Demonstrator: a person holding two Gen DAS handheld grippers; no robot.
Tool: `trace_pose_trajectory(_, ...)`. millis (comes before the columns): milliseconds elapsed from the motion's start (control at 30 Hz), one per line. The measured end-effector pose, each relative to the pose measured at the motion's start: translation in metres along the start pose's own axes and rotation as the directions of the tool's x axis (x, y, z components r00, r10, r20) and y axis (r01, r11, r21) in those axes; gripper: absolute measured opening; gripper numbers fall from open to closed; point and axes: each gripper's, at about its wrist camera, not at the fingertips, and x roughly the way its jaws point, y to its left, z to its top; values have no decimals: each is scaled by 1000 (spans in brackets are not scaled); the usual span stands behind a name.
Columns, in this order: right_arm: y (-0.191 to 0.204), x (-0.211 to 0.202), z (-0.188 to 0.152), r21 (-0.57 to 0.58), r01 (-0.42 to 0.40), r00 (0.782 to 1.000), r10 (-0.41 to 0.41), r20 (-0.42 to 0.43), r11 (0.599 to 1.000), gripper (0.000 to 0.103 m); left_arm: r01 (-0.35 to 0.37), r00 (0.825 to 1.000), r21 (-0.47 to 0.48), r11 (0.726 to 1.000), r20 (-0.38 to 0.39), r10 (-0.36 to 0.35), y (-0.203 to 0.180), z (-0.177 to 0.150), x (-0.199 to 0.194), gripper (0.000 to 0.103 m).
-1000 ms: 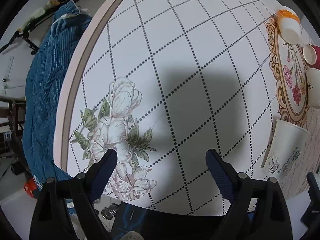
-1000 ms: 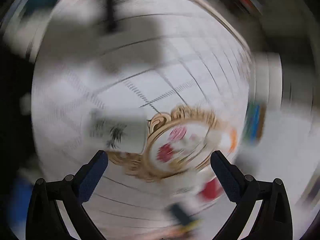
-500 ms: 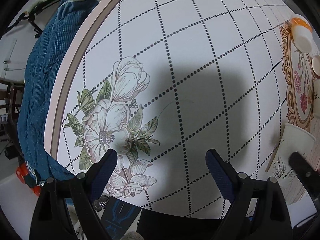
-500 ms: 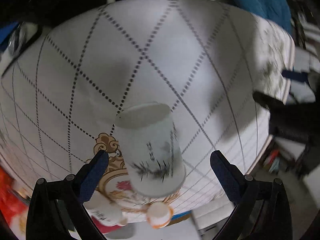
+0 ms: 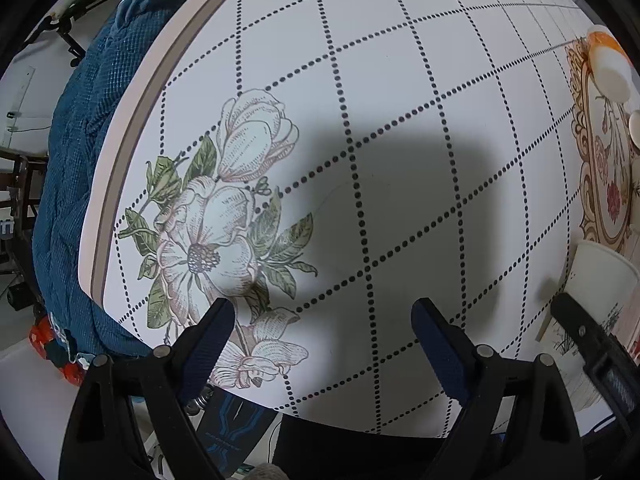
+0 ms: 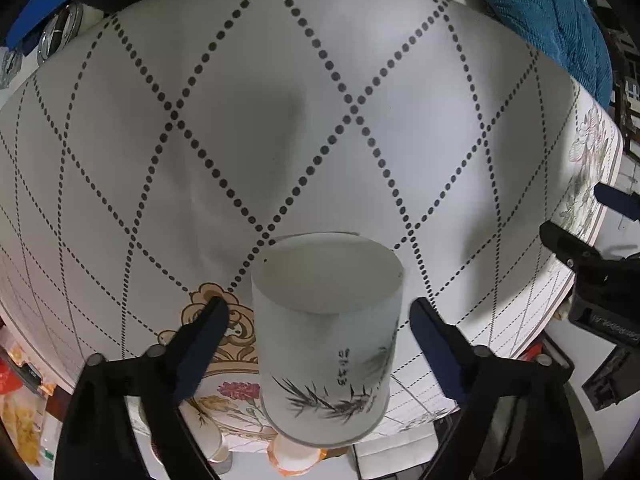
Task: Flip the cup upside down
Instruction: 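Close the right gripper on the cup while the left gripper releases it, then rotate the held cup rim-down with the right gripper over the floral mat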
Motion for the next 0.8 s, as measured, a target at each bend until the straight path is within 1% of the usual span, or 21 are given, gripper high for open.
trace_pose_trajectory(33,-1,2,1,7,-4,1000,4,-5,1000,81,-1,1000,1,1000,-2,1,-1,-1,1,91)
trace_pose_trajectory(167,-7,8,-2,33,-20,1000,20,-11,999,81,-2,1000,9,1000,-4,2,1,-3,4,91)
trace_pose_trajectory(267,-15,11,-2,60,-48,999,49,-15,997,75,-2,1000,16,1000,-2,2,3,-1,5,91)
trace_pose_trajectory(300,-25,13,-1,79,-65,998,67,-17,995,72,-1,1000,18,1000,0,1,3,-1,4,91)
trace_pose_trajectory(333,-21,15,0,93,-75,997,77,-18,993,68,-2,1000,21,1000,1,2,-1,1,3,91)
trace_pose_trajectory(400,-25,16,-1,125,-89,996,92,-18,988,65,-4,1000,28,1000,3,4,-6,3,1,91)
trace_pose_trajectory(500,-33,19,-5,176,-108,993,113,-19,979,65,-6,1000,34,999,4,6,-9,5,0,91)
trace_pose_trajectory(600,-47,24,-10,253,-149,987,157,-13,956,65,-12,1000,43,999,7,12,-14,5,-2,91)
trace_pose_trajectory(633,-46,28,2,272,-160,986,169,-11,949,65,-14,1000,48,999,8,13,-15,5,-3,90)
trace_pose_trajectory(700,-53,32,1,314,-183,981,195,-7,932,65,-17,1000,53,998,11,17,-18,5,-5,90)
trace_pose_trajectory(767,-59,38,-3,368,-216,973,233,-3,904,65,-19,1000,59,998,14,18,-21,5,-7,90)
trace_pose_trajectory(800,-73,48,-12,399,-237,966,257,3,886,65,-19,1000,61,998,15,18,-22,5,-8,90)
